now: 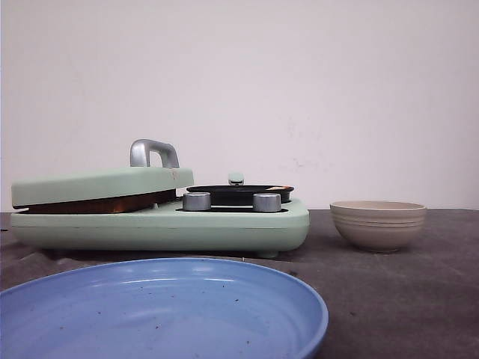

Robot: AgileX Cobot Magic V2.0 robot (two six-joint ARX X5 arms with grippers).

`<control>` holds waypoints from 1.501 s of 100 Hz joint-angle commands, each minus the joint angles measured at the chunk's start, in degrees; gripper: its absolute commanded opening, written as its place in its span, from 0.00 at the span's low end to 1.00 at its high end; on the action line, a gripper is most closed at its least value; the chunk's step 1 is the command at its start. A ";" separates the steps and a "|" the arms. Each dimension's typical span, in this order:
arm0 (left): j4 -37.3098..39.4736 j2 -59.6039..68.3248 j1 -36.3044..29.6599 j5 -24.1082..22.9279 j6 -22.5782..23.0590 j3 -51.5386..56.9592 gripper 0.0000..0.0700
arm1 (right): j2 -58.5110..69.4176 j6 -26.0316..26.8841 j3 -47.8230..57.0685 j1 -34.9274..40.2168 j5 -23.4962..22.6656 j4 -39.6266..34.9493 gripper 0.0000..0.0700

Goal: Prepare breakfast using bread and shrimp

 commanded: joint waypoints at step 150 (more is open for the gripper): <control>-0.22 -0.09 0.11 0.26 -0.22 -1.03 0.00 | 0.04 -11.58 -17.38 -12.96 14.93 18.95 0.01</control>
